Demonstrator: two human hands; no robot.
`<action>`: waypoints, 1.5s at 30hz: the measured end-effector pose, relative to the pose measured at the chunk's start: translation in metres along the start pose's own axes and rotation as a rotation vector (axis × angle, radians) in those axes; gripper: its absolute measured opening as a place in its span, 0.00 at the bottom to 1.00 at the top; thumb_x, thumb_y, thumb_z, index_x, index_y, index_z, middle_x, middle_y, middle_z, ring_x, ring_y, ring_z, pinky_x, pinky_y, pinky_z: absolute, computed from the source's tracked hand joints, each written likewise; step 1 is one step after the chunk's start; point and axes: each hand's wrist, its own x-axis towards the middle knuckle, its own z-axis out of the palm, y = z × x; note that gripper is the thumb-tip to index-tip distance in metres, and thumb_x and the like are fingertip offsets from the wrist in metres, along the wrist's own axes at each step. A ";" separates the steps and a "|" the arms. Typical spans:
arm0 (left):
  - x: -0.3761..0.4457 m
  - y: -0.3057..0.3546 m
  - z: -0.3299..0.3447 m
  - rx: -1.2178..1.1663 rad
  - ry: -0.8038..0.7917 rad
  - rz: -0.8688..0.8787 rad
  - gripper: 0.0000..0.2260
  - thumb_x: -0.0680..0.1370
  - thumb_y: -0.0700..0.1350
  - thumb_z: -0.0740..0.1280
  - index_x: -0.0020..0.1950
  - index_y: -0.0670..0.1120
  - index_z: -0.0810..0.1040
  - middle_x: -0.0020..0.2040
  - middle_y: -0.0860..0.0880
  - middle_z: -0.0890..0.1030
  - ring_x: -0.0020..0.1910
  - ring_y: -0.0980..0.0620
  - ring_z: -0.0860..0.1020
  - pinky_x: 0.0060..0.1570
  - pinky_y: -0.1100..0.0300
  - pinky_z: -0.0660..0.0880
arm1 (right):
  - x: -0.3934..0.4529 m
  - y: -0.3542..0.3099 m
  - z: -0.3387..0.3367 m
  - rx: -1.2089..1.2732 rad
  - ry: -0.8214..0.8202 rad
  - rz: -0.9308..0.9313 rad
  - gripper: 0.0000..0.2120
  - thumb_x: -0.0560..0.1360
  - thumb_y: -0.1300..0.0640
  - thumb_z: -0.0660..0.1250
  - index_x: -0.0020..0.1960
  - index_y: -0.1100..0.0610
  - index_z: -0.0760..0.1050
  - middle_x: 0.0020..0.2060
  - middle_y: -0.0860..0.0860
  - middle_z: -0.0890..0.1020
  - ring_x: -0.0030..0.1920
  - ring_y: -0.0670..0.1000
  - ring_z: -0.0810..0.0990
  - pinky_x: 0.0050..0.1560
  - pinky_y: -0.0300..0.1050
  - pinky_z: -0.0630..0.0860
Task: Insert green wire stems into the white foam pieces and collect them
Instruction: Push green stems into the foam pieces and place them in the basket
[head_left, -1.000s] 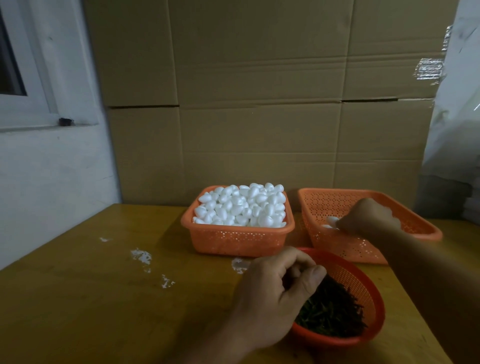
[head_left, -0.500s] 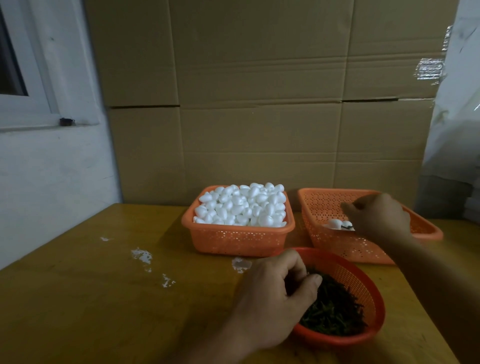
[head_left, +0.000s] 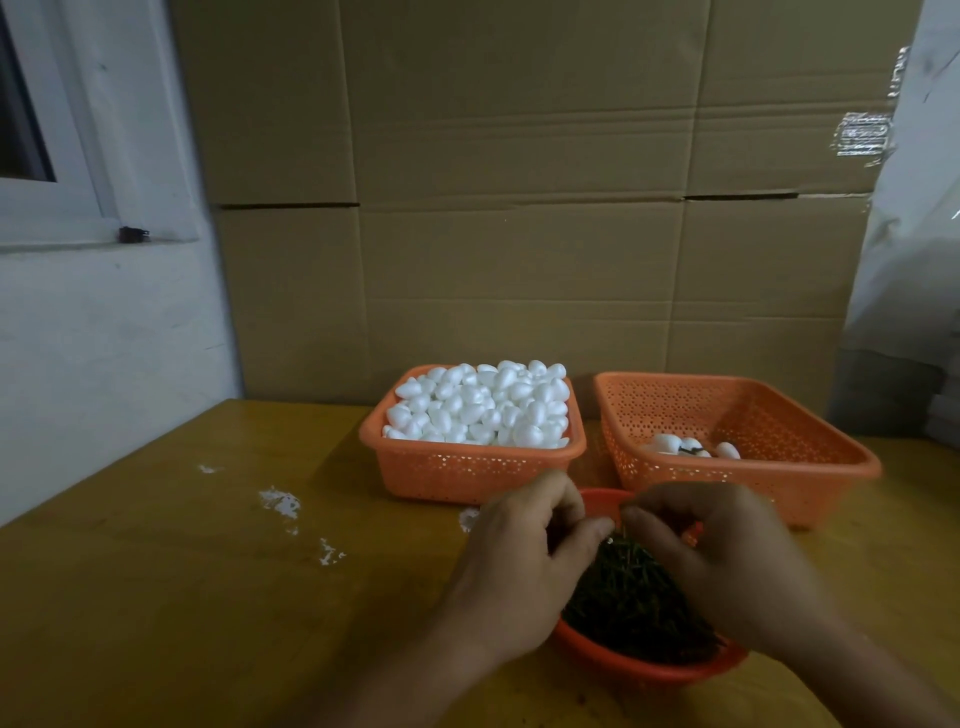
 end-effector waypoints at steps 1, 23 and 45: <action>0.005 -0.002 -0.005 0.012 0.017 -0.023 0.10 0.79 0.51 0.69 0.40 0.53 0.72 0.34 0.55 0.76 0.32 0.57 0.74 0.32 0.60 0.71 | -0.001 0.002 0.001 -0.030 -0.030 -0.008 0.05 0.75 0.47 0.68 0.47 0.41 0.83 0.40 0.36 0.84 0.43 0.37 0.82 0.43 0.42 0.81; 0.149 -0.097 -0.052 0.859 -0.302 -0.311 0.12 0.80 0.44 0.67 0.63 0.51 0.77 0.64 0.51 0.76 0.62 0.47 0.74 0.52 0.54 0.68 | -0.006 0.005 0.005 -0.155 -0.001 -0.026 0.08 0.75 0.43 0.68 0.51 0.40 0.83 0.46 0.40 0.81 0.45 0.43 0.80 0.48 0.46 0.79; 0.110 -0.066 -0.054 0.314 0.108 -0.184 0.02 0.78 0.42 0.69 0.50 0.47 0.78 0.45 0.52 0.82 0.44 0.52 0.80 0.48 0.53 0.77 | -0.007 0.004 0.012 -0.204 -0.036 0.009 0.06 0.74 0.42 0.69 0.50 0.37 0.82 0.44 0.41 0.80 0.43 0.43 0.80 0.46 0.46 0.79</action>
